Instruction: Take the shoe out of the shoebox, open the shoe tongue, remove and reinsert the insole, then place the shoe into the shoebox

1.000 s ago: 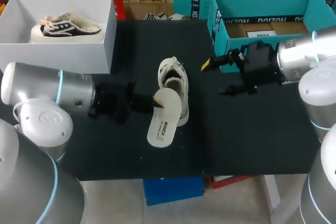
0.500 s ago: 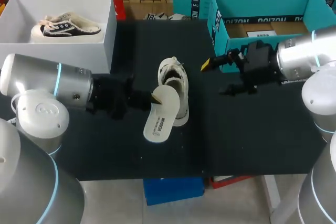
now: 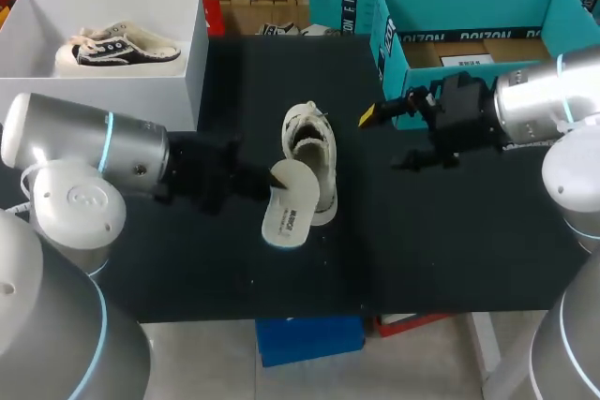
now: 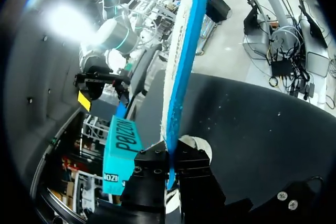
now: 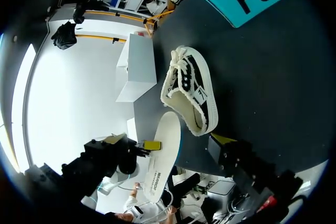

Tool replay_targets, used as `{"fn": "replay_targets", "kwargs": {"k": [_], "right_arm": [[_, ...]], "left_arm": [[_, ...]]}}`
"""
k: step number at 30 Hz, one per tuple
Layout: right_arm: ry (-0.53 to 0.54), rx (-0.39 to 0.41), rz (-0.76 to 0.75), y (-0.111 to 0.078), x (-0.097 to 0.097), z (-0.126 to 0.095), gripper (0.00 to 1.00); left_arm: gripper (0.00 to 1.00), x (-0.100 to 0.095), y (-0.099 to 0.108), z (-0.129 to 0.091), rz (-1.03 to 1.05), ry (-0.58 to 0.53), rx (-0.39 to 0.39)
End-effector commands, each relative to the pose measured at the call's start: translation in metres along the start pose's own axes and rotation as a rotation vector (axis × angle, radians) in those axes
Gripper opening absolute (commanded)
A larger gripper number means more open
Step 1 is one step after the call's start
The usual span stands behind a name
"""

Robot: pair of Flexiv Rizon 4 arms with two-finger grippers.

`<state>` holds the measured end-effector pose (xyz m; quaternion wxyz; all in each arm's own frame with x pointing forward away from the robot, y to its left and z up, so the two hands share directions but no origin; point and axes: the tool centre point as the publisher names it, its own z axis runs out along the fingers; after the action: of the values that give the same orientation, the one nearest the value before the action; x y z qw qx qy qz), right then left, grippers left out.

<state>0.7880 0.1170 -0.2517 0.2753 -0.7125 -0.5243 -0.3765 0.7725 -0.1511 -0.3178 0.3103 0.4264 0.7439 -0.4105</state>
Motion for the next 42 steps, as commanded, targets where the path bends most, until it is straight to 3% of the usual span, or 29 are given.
{"fn": "replay_targets", "kwargs": {"k": [1, 6, 13, 42], "right_arm": [[-0.002, 0.0, 0.001, 0.0, 0.001, 0.0, 1.0], [-0.002, 0.0, 0.001, 0.0, 0.001, 0.0, 1.0], [-0.002, 0.0, 0.001, 0.0, 0.001, 0.0, 1.0], [-0.002, 0.0, 0.001, 0.0, 0.001, 0.0, 1.0]], "left_arm": [[0.0, -0.006, -0.001, 0.006, -0.023, 0.072, -0.009], [0.0, -0.006, 0.003, 0.011, 0.008, 0.144, 0.003], [0.0, -0.009, 0.009, 0.021, 0.063, 0.203, 0.081], [0.0, -0.022, 0.038, 0.045, 0.224, 0.429, 0.077]]}}
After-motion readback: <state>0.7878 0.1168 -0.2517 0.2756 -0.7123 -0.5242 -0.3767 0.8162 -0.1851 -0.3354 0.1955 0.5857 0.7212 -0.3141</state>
